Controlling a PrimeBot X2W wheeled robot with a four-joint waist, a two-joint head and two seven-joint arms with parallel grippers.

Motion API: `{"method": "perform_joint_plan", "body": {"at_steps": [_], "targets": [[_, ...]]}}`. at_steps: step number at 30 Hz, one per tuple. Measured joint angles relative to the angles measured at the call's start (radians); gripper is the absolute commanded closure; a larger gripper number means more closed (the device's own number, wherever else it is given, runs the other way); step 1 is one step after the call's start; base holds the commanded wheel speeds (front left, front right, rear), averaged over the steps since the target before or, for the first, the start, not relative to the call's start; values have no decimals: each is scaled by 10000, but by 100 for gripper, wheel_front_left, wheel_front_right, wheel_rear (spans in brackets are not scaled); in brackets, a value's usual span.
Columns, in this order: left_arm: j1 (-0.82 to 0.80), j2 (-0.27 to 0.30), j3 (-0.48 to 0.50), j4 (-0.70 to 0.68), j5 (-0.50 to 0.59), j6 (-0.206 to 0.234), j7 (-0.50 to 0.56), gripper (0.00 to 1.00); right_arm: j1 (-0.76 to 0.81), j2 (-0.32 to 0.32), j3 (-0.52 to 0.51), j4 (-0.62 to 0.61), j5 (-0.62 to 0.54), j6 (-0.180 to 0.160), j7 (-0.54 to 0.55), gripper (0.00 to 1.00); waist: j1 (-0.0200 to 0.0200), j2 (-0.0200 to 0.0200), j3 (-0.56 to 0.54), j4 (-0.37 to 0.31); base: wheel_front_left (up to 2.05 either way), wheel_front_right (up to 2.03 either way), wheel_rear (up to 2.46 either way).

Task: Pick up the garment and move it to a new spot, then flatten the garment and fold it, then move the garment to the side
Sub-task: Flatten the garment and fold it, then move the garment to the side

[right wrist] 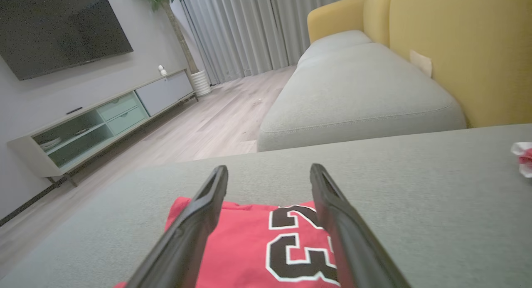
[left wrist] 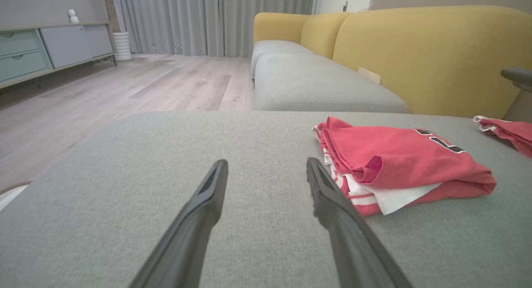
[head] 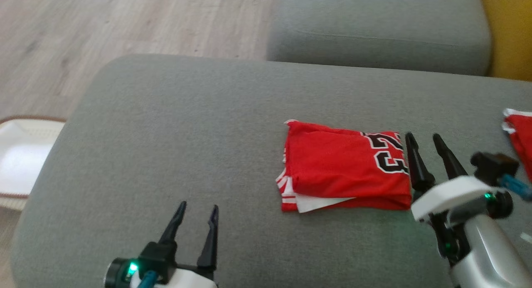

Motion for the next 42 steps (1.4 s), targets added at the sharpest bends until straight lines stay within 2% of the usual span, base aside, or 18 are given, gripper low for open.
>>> {"method": "perform_joint_plan", "body": {"at_steps": [7,10,13,17,22,31,42], "targets": [[125,-4,518,-146,-54,50,0,0,965,-430,568,-395,-79,0,-1300,0,0,0,-224,-634,0,0,0],[349,-6,635,-198,-54,50,0,0,1440,-579,922,-483,-255,0,-1630,0,0,0,-370,-788,0,0,0],[553,-4,782,-234,-44,50,0,0,1904,-583,863,-663,-637,0,-1778,0,0,0,-524,-906,0,0,0],[690,-4,859,-267,-25,40,0,0,2482,-244,295,-1574,-1116,0,-1779,0,0,0,-692,-1019,0,0,0],[978,-6,1039,-339,50,-48,0,0,3387,245,29,-1958,-1653,0,-1781,0,0,0,-923,-1092,0,0,0],[1213,-6,1158,-351,159,-176,0,0,3787,564,-52,-1994,-2104,0,-1781,0,0,0,-1075,-1211,0,0,0],[1188,-6,1149,-136,314,-337,0,0,3813,706,-174,-1885,-1923,0,-1779,0,0,0,-1165,-1193,0,0,0]]}}
